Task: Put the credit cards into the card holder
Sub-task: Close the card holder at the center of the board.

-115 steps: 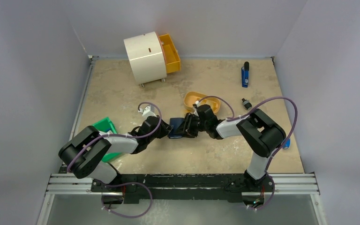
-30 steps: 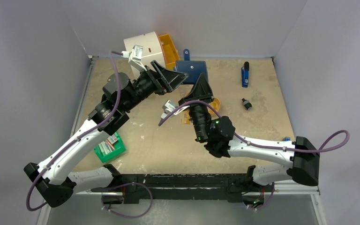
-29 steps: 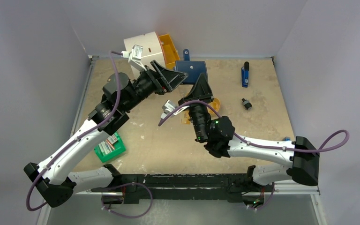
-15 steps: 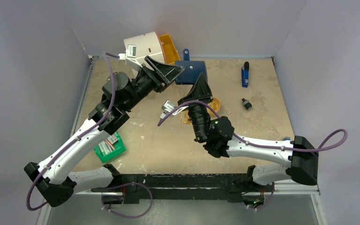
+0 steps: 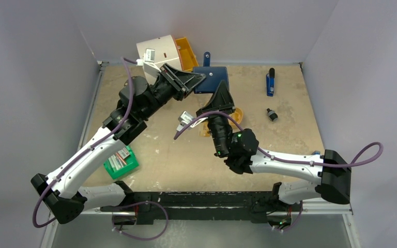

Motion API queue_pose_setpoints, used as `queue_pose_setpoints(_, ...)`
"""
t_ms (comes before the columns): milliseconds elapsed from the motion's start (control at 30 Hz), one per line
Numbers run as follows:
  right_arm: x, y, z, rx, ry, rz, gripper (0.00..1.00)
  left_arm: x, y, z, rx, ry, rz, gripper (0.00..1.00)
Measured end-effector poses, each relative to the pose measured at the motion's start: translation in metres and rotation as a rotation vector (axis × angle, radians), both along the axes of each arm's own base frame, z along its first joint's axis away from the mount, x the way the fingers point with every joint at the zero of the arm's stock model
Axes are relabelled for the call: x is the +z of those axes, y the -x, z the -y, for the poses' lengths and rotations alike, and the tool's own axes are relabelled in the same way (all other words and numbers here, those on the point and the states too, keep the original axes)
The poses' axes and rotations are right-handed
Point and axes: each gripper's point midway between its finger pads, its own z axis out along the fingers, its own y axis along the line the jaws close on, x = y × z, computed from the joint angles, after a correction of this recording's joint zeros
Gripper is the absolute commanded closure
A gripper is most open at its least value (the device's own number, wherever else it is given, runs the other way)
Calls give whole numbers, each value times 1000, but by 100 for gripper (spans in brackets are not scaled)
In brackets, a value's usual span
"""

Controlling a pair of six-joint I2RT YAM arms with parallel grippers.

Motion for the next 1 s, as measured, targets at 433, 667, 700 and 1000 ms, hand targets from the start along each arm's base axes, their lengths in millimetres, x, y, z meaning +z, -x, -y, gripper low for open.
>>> queue_pose_setpoints(433, -28, 7, -35, 137, -71, -318, 1, -13, -10, -32, 172, -111, 6, 100)
queue_pose_setpoints(667, -51, 4, -29, 449, -445, -748, 1, -5, 16, -87, 284, -344, 180, 100)
queue_pose_setpoints(700, -55, 0, -13, 468, -534, -801, 1, -6, 25, -92, 266, -395, 219, 100)
queue_pose_setpoints(1000, -33, 34, 16, 924, -1033, -1173, 2, -30, 108, -81, -149, -619, 512, 100)
